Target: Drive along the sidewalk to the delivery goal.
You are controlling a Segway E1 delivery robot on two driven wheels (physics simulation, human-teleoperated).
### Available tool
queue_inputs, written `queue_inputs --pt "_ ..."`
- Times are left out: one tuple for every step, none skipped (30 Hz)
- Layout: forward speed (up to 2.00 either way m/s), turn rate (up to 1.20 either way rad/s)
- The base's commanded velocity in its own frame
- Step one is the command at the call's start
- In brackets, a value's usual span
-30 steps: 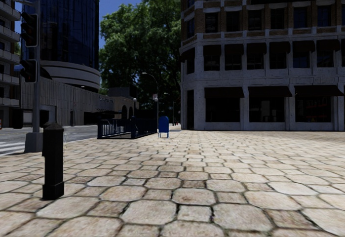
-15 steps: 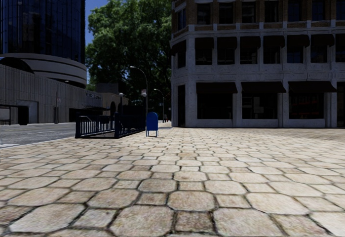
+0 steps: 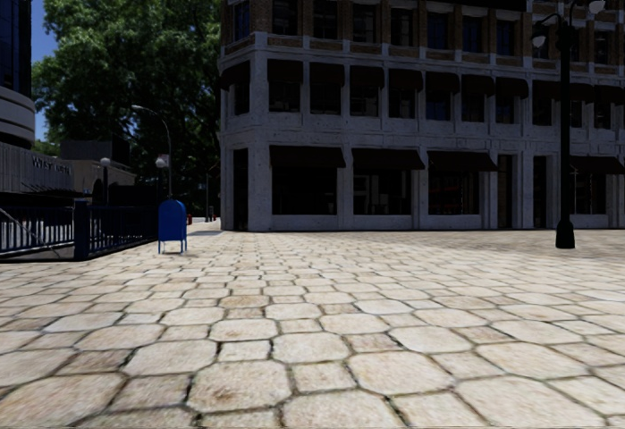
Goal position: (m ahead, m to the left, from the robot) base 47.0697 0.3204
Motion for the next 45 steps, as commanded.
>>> queue_inputs --pt "2.0 0.0" --pt "2.0 0.0" --pt "2.0 0.0" --pt "2.0 0.0" --pt "2.0 0.0" --pt "2.0 0.0" --pt "2.0 0.0" --pt "2.0 0.0" --pt "2.0 0.0" --pt "2.0 0.06" --pt "2.0 0.52" --pt "2.0 0.82" --pt "2.0 1.06" --pt "2.0 1.14" --pt "2.0 1.16" --pt "2.0 0.46" --pt "2.0 0.05" --pt "2.0 0.01" --pt "2.0 0.0" --pt "2.0 0.0" --pt "2.0 0.0" --pt "2.0 0.0" --pt "2.0 0.0" --pt "2.0 0.0" --pt "2.0 0.0" --pt "2.0 0.0" --pt "2.0 0.0" --pt "2.0 0.0" --pt "2.0 0.0" --pt "2.0 0.0" --pt "2.0 0.0" --pt "2.0 0.0" --pt "2.0 0.0" --pt "2.0 0.0" --pt "2.0 0.0" --pt "2.0 0.0" --pt "2.0 0.0" --pt "2.0 0.0" --pt "2.0 0.0" --pt "2.0 0.0" --pt "2.0 0.0" --pt "2.0 0.0" --pt "2.0 0.0" --pt "2.0 0.0" --pt "2.0 0.0"
